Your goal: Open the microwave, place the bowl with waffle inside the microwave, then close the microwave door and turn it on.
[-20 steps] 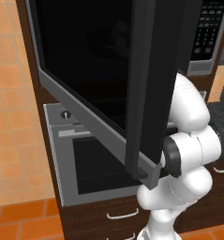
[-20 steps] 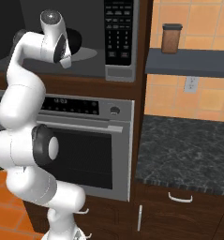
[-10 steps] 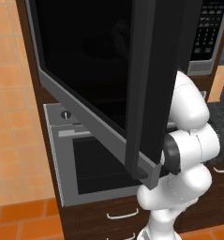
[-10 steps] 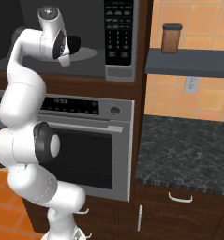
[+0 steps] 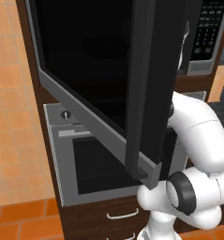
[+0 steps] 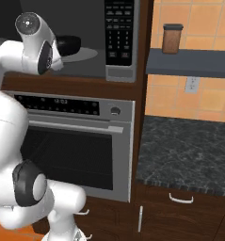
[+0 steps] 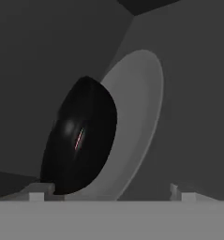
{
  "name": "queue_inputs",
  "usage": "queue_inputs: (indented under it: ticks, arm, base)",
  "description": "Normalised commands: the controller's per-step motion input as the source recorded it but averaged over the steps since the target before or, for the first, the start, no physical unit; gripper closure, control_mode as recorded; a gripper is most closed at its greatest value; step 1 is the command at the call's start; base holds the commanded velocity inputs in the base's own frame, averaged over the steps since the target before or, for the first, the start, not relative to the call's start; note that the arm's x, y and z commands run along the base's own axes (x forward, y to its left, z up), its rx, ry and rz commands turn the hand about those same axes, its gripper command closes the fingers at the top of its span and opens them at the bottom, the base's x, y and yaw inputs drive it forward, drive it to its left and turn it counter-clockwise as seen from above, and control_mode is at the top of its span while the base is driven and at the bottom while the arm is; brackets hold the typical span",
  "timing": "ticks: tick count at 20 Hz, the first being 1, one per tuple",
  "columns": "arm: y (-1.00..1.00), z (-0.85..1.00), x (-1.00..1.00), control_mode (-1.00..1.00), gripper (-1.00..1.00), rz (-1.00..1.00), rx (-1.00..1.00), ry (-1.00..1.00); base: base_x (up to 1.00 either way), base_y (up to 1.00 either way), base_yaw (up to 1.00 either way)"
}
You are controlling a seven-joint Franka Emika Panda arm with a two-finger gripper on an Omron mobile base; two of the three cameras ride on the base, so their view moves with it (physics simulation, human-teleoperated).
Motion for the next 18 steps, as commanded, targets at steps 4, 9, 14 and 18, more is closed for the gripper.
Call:
queue_inputs:
  ticks: [4, 9, 14, 18]
  arm:
    - [-0.35, 0.0, -1.0, -1.0, -1.0, 0.0, 0.0, -0.11]
    - [-0.01, 0.0, -1.0, -1.0, 1.0, 0.0, -0.01, 0.0]
    - [0.0, -0.11, -1.0, -1.0, 1.0, 0.09, -0.04, 0.08]
    - [0.0, -0.49, -1.0, -1.0, 1.0, 0.15, -0.01, 0.19]
  base:
    - [0.0, 0.0, 0.0]
    - [0.0, 0.0, 0.0]
    - [0.0, 0.0, 0.0]
    - [0.0, 0.0, 0.0]
